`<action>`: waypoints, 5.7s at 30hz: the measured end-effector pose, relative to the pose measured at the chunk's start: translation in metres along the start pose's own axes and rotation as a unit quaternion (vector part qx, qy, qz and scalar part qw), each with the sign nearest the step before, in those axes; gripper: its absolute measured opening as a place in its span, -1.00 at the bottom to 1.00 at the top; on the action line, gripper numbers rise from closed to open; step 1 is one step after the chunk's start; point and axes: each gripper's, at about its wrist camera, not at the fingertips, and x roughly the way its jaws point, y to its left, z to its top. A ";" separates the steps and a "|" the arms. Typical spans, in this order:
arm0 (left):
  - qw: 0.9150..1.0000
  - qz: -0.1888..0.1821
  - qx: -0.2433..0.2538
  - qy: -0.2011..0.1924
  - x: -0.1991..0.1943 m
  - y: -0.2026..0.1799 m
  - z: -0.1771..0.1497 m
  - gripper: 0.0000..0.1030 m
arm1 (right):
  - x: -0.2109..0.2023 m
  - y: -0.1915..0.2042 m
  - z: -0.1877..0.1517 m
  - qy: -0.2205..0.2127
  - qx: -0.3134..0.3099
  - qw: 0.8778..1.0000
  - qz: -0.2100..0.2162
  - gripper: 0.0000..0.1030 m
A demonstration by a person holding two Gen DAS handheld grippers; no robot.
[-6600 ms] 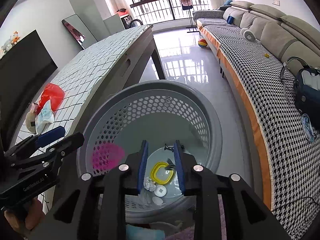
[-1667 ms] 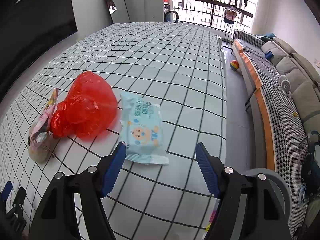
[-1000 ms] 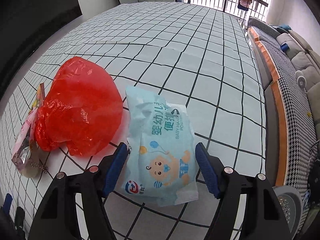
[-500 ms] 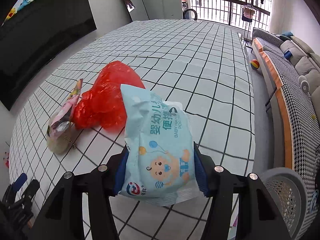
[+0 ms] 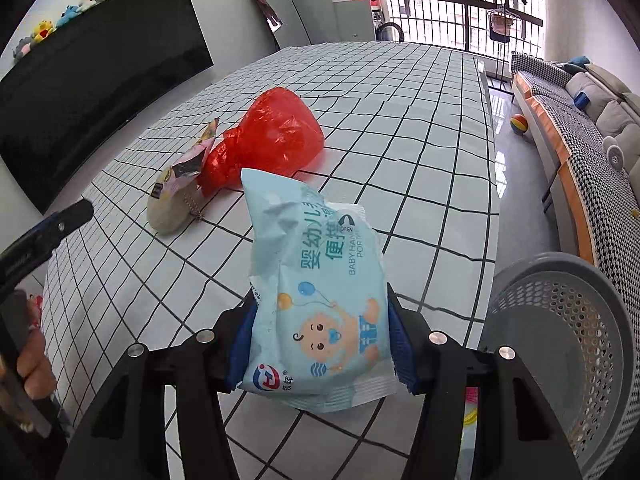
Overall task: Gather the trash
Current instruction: 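Close the left tool on the pink snack bar while the right tool lifts the wipe pack, then carry the wipe pack and snack bar over the wastebasket with both tools, then open the right tool to drop the wipe pack while the left tool drops the snack bar, then withdraw both tools from the wastebasket toward the table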
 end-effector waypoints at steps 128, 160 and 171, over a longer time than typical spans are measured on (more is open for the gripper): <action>0.950 -0.217 0.192 0.115 -0.008 -0.332 -0.104 -0.08 | -0.085 -0.232 -0.110 -0.018 0.159 0.984 -0.082 0.34; 0.962 -0.208 0.152 0.091 -0.020 -0.298 -0.090 0.40 | -0.100 -0.211 -0.112 -0.027 0.153 0.984 -0.083 0.34; 0.975 -0.178 0.123 0.048 -0.033 -0.254 -0.066 0.56 | -0.108 -0.187 -0.106 -0.038 0.137 0.987 -0.079 0.34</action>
